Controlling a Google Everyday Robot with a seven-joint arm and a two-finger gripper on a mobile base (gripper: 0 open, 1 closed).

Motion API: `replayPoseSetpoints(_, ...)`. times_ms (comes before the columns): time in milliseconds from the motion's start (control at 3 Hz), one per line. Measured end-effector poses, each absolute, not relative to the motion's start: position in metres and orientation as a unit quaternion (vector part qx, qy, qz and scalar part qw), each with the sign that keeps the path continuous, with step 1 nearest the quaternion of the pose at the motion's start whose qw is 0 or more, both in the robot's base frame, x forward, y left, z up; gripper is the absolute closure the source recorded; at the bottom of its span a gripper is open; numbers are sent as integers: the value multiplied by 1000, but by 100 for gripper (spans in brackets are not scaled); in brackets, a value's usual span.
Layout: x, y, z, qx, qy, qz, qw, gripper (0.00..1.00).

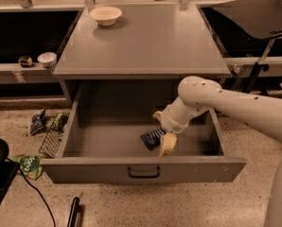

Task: Pick rxbar blueberry from top drawer and place on counter

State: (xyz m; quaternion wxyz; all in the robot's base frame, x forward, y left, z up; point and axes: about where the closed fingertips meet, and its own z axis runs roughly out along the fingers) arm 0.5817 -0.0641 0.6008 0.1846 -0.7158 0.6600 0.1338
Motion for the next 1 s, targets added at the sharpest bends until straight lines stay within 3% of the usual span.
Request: replayPoseSetpoints(1000,583,-62,598,-717,658,134,186,65)
